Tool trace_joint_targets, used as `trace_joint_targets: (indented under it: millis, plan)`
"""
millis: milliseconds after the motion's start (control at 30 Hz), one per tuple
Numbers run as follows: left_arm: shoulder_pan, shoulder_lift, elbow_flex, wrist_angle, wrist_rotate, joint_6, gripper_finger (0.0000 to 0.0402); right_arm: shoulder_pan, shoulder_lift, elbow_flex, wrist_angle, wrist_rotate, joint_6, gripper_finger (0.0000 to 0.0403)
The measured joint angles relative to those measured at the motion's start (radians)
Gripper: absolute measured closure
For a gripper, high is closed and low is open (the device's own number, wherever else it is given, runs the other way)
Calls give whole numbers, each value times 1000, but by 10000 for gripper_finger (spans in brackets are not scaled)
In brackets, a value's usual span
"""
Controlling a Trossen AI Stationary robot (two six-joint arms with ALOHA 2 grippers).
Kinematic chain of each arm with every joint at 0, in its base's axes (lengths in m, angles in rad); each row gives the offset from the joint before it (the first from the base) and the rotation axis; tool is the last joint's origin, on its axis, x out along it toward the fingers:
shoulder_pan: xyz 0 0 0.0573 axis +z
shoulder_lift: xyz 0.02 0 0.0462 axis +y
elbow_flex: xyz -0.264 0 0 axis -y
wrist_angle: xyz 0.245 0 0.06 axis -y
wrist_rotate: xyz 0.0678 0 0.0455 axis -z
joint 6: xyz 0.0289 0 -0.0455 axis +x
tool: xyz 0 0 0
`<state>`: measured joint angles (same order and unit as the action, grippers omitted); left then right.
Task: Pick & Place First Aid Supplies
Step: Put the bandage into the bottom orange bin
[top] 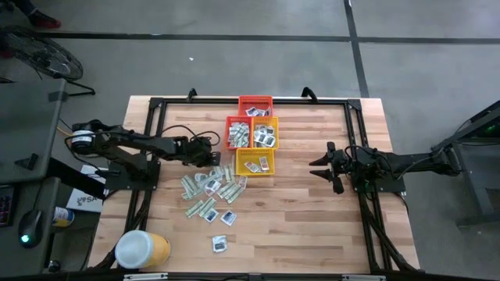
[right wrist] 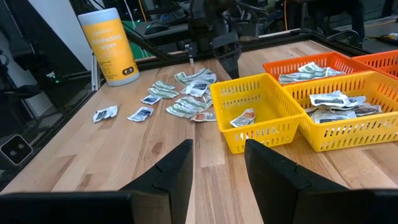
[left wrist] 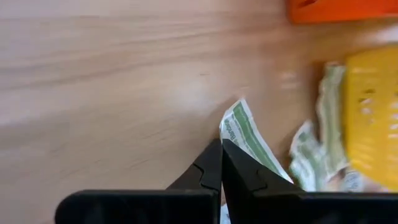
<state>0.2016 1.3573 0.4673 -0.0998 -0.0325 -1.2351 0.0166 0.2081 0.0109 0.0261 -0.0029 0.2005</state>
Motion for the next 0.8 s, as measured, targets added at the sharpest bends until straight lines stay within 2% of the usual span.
trace_joint_targets:
  millis: [200,467,800]
  plan:
    - [0,-124,-1,-134,-74,4,401,0,0,0,0,0,0,263]
    - [1,-241,21,-164,-108,50,401,0,0,0,0,0,0,263]
    - [77,-257,240,-381,-109,254,402,0,0,0,0,0,0,263]
